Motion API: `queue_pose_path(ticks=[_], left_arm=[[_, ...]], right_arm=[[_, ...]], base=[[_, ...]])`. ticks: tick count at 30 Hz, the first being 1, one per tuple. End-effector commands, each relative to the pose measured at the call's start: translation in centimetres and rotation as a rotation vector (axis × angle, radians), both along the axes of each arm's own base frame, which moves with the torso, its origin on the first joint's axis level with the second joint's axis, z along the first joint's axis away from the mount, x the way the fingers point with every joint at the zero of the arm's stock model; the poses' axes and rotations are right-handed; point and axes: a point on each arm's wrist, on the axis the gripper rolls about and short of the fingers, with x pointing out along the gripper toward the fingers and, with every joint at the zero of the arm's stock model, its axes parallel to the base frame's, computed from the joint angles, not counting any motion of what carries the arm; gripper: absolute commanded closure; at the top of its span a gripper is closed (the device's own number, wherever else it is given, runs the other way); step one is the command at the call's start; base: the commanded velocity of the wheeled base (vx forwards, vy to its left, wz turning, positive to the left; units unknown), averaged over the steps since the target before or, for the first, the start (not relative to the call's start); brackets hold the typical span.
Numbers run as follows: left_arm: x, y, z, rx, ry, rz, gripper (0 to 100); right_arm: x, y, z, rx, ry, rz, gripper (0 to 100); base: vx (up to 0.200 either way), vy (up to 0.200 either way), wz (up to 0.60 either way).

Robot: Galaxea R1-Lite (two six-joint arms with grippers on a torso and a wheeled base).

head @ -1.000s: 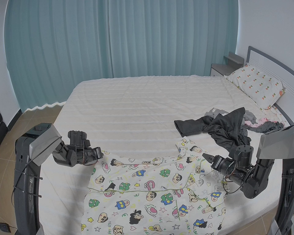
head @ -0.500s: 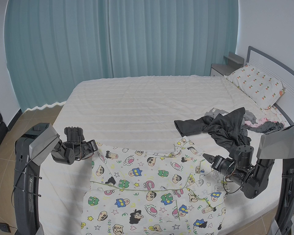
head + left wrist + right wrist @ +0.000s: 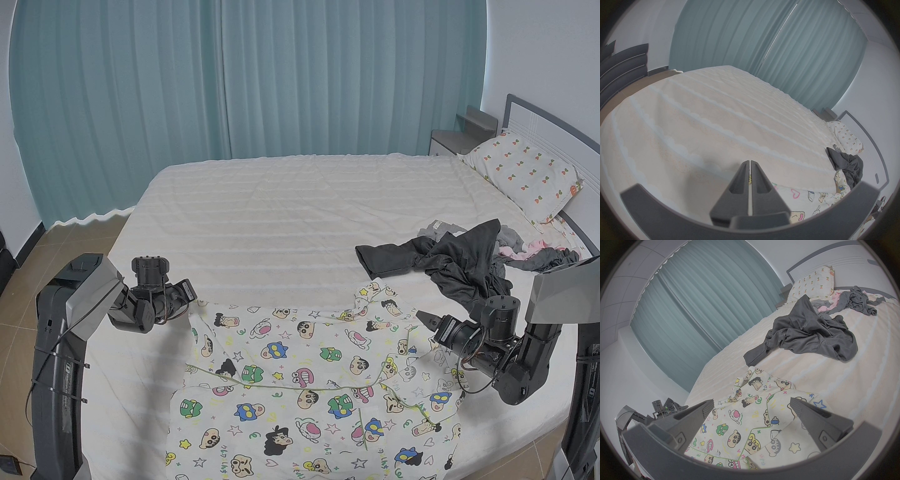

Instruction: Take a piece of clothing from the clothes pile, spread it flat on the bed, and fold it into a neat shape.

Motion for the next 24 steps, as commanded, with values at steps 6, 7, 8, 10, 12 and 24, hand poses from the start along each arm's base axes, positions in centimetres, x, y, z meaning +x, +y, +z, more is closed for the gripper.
queue_pose_path(ticks=[6, 7, 8, 10, 12, 24], left_arm=[[0.1, 0.9, -0.6, 0.008, 0.008, 0.034, 0], [0.1, 0.9, -0.6, 0.009, 0.007, 0.035, 0], [0.0, 1.0, -0.6, 0.009, 0.009, 0.04, 0], [0.0, 1.3, -0.4, -0.003, 0.011, 0.051, 0], [-0.2, 1.7, 0.0, -0.037, 0.013, 0.069, 0], [-10.4, 3.3, 7.7, -0.252, 0.076, -0.102, 0]], right_arm=[[0.0, 0.0, 0.1, 0.001, -0.003, 0.0, 0], [0.0, 0.0, 0.1, 0.001, -0.003, 0.0, 0], [0.0, -0.1, 0.1, 0.001, -0.001, 0.0, 0], [0.0, -0.1, 0.1, 0.001, -0.003, -0.002, 0], [-0.1, -0.4, 0.1, 0.001, 0.0, -0.01, 0], [-5.2, -2.2, 1.8, -0.005, 0.071, -0.012, 0]], base=[[0.0, 0.0, 0.0], [0.0, 0.0, 0.0], [0.0, 0.0, 0.0], [0.0, 0.0, 0.0], [0.0, 0.0, 0.0], [0.0, 0.0, 0.0]])
